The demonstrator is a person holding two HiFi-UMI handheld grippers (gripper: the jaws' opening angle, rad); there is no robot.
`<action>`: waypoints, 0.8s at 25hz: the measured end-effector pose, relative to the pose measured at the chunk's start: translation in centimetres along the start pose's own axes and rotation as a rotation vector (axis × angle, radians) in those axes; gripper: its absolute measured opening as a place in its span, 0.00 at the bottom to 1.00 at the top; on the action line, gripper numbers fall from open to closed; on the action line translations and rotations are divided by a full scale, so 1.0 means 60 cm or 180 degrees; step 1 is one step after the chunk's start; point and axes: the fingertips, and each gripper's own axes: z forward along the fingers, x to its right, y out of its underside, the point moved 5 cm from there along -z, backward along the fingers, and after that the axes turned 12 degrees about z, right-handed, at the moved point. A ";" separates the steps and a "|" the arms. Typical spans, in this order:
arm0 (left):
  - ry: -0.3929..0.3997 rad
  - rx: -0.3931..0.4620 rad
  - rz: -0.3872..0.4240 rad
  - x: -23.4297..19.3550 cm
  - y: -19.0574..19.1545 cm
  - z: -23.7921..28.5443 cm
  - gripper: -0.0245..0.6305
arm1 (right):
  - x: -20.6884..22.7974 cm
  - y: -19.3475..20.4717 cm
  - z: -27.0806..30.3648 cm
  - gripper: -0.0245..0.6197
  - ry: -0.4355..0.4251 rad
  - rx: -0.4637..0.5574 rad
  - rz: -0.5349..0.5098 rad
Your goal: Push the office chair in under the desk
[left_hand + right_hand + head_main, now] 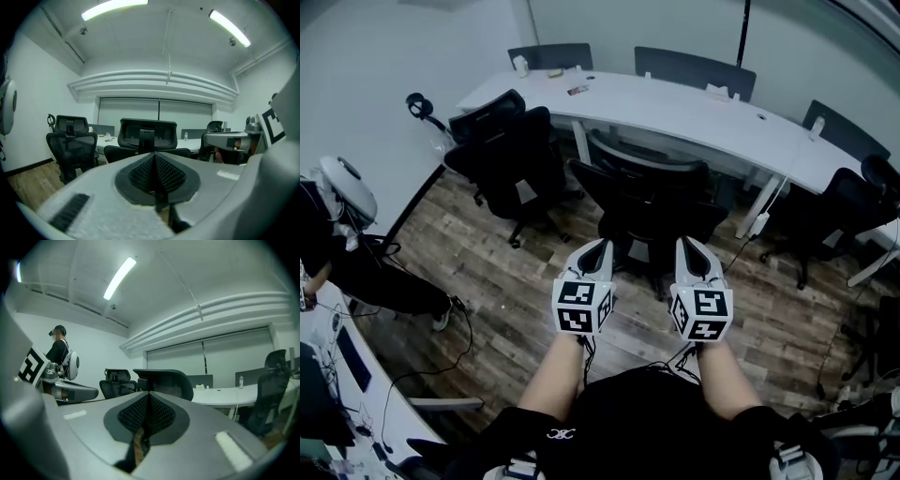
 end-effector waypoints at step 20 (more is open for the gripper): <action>0.0358 -0.0085 0.0973 -0.145 0.051 0.056 0.12 | 0.015 0.038 0.058 0.19 0.0119 -0.0414 -0.0442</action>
